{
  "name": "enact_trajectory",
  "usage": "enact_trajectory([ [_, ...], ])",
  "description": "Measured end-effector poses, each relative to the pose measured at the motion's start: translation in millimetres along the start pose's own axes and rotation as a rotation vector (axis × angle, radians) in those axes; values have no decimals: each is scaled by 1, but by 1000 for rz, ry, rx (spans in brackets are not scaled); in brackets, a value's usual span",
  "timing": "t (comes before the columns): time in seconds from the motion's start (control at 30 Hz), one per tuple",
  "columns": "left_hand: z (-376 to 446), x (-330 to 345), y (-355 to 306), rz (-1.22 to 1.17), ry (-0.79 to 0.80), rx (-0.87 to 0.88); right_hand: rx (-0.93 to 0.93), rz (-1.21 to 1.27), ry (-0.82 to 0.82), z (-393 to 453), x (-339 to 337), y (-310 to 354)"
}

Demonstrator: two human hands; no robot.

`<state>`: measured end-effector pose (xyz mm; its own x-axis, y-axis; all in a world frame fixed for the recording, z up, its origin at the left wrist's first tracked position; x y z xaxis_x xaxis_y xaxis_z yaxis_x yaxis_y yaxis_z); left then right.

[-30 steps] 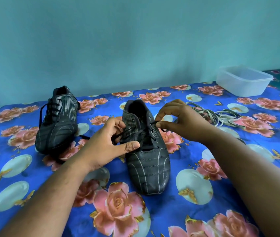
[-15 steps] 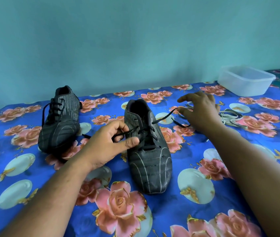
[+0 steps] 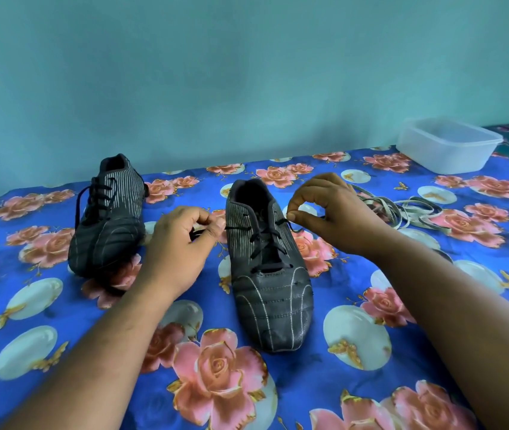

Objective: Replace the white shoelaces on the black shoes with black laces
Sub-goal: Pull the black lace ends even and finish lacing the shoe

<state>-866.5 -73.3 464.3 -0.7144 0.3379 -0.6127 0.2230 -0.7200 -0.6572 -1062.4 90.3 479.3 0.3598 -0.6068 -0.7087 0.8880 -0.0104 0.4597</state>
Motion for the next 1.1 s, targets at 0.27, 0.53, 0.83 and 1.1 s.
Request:
enact_trajectory([
  [0.27,-13,12,-47,194,-80,264,-2,63,54,0,5,6],
  [0.53,-13,14,-44,208,-60,219,-22,78,44,0,5,9],
  [0.83,-11,28,-30,104,-11,97,-41,92,46,-1,6,13],
  [1.1,-15,20,-55,190,-138,224,-38,130,72,0,4,28],
])
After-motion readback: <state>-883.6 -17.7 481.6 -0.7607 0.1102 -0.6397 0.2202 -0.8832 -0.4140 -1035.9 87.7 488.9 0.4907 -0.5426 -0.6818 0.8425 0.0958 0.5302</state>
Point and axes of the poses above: each hand's wrist, its own z-axis towards the middle knuckle, its own x-axis out of the palm, y = z × x, the point moved 8 cm from there along z, towards the middle knuckle, and after that the axes turned 6 degrees about z, right-handed, at the moved point
